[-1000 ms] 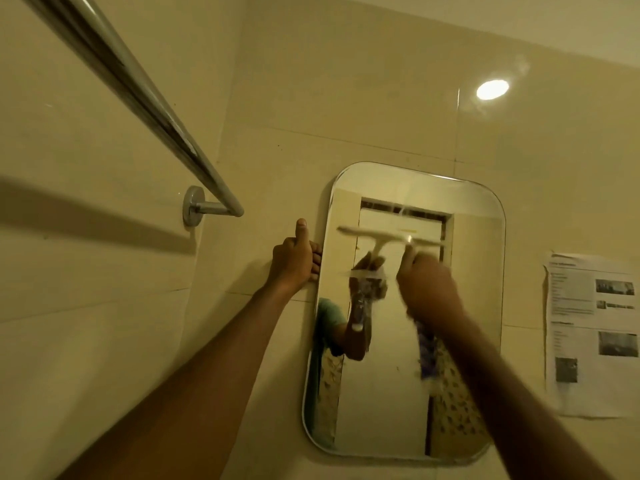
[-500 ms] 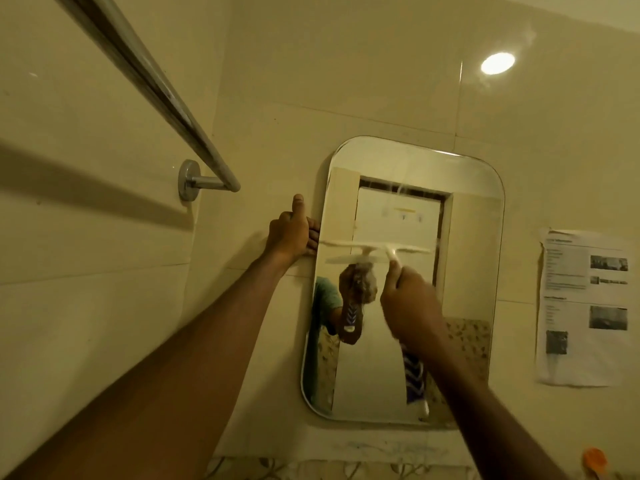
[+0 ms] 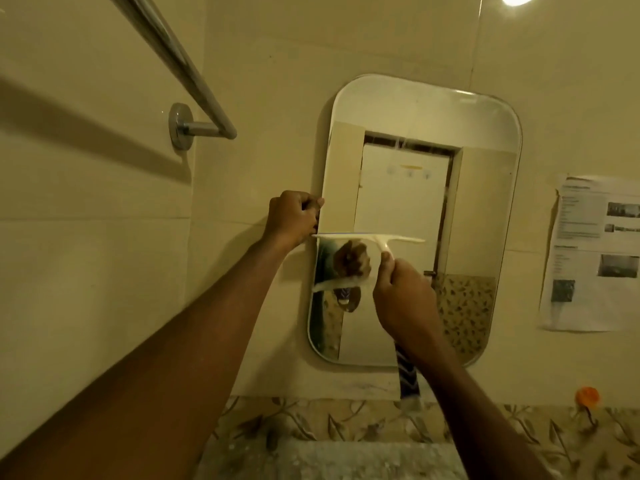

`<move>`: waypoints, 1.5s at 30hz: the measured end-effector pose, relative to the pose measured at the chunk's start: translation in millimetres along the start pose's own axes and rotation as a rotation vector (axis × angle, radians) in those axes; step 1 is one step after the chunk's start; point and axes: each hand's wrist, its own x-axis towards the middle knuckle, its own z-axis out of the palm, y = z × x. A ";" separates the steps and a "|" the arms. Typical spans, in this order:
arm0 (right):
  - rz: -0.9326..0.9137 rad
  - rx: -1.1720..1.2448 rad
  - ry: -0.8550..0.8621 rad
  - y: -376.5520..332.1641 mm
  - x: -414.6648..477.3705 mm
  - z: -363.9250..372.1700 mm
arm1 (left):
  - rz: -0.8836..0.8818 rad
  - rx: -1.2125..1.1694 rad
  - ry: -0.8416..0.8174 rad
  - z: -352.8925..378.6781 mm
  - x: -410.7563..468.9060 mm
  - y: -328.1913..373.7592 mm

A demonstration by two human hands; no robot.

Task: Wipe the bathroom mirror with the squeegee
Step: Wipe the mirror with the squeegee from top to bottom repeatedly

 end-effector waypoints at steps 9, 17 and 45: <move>0.123 -0.141 -0.186 63.7 -121.0 57.5 | 0.042 0.053 -0.006 0.7 -16.4 -13.3; 0.014 -0.071 -0.078 58.1 -105.3 41.6 | 0.027 0.122 0.000 6.0 -53.3 -38.3; 0.056 -0.202 -0.214 107.7 -140.9 37.7 | -0.008 0.114 -0.021 3.1 -60.9 -30.1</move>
